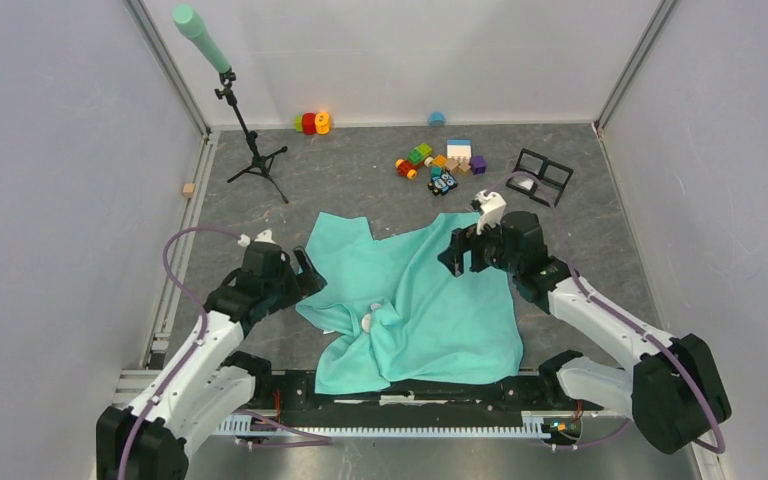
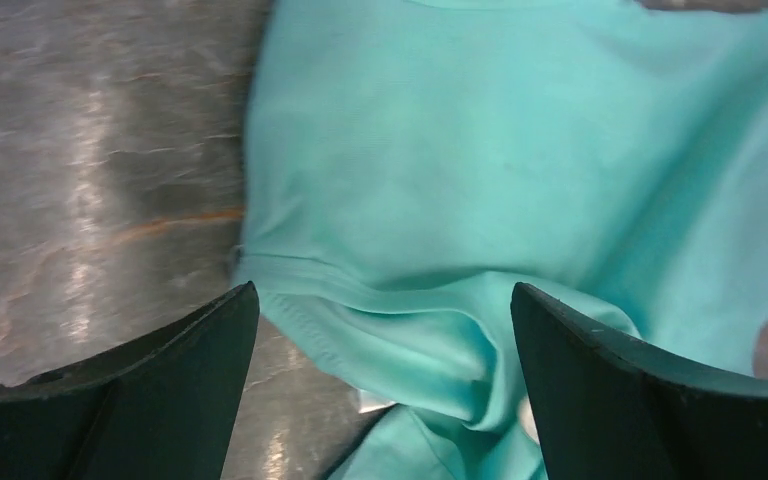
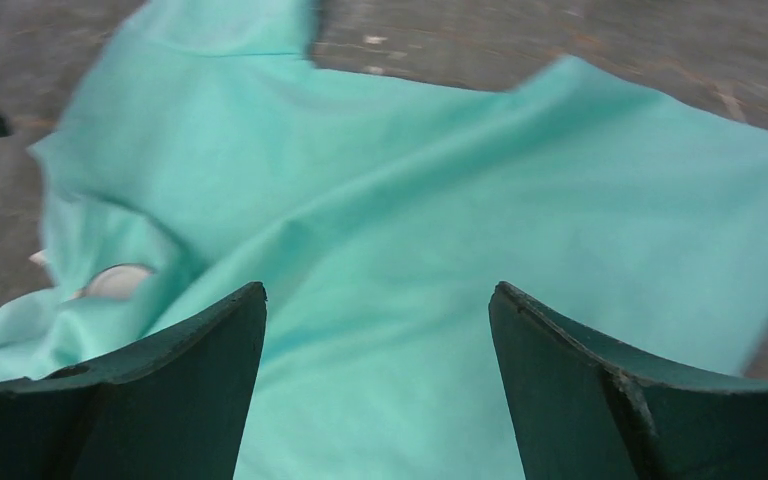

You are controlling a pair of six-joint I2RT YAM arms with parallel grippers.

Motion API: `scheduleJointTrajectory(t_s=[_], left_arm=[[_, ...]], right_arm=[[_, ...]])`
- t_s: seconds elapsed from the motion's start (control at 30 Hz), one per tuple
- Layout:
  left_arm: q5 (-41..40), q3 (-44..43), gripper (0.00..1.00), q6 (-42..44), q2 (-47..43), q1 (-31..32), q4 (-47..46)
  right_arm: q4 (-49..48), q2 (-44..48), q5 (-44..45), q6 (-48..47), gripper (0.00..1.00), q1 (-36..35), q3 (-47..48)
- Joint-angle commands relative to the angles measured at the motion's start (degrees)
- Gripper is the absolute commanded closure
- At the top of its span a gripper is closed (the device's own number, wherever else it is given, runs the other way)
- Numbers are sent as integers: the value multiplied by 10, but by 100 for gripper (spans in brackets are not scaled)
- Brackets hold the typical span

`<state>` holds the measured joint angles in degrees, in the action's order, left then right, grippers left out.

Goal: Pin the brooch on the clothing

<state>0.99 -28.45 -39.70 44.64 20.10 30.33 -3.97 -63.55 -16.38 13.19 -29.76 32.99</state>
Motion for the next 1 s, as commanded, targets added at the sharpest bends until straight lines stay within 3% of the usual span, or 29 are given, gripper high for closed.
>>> scheduleJointTrajectory(t_s=[0.0,0.17,0.33,0.57,0.8,0.97], left_arm=[[-46,4,0,-14,27,-41,12],[-90,14,0,-15,70,-56,-8],[-84,29,2,-16,112,-73,-40],[-53,32,25,-12,157,-79,-86],[-25,39,37,-18,185,-80,-118],[-17,40,60,-15,201,-80,-138]], right_arm=[[60,-14,66,-22,13,76,16],[66,-58,114,-35,15,143,23],[44,-127,143,-50,19,163,47],[15,-214,160,-70,20,168,100],[2,-279,185,-66,20,170,146],[-2,-310,187,-67,27,174,169]])
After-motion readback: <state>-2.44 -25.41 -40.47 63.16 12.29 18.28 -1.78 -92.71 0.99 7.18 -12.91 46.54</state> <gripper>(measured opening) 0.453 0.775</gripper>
